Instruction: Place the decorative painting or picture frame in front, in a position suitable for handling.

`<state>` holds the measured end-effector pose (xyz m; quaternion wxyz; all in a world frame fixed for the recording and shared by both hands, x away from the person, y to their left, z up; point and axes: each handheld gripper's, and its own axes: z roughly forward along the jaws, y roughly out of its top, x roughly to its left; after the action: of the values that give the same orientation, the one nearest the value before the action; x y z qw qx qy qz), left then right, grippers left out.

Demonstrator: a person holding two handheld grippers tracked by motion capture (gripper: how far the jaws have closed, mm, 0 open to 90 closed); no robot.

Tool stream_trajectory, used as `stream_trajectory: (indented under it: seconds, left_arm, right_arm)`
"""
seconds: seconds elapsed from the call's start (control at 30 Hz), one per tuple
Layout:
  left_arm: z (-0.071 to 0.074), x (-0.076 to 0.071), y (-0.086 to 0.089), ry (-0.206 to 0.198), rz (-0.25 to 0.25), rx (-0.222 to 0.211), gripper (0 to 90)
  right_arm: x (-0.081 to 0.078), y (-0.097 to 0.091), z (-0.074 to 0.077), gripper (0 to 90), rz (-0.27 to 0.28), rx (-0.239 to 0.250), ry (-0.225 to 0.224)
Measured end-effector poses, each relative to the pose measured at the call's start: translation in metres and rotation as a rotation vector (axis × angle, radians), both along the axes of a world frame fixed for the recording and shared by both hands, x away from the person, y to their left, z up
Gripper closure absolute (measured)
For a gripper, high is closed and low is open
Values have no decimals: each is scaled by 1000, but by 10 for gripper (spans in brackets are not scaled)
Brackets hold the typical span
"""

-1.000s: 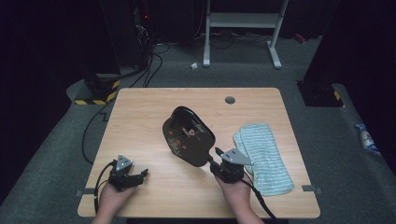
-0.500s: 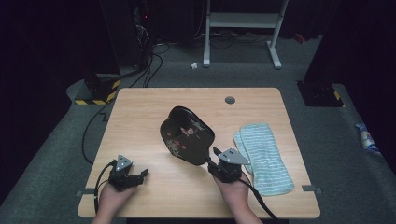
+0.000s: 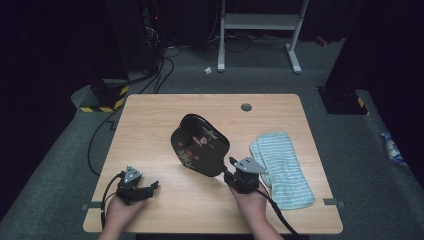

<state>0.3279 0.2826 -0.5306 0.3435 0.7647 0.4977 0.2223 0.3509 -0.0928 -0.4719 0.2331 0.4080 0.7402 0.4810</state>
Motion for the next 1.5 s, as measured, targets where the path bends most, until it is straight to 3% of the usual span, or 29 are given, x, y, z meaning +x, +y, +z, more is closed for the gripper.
stream_trajectory:
  seconds: [0.37, 1.1, 1.5]
  left_arm:
    - [0, 0, 0, 0, 0, 0, 240]
    - [0, -1, 0, 1, 2, -4, 240]
    - [0, -1, 0, 0, 3, -1, 238]
  right_arm:
    - [16, -4, 0, 579, -24, -1, 5]
    - [47, 7, 2, 580, -43, -27, 21]
    - [45, 14, 5, 577, -28, -31, 20]
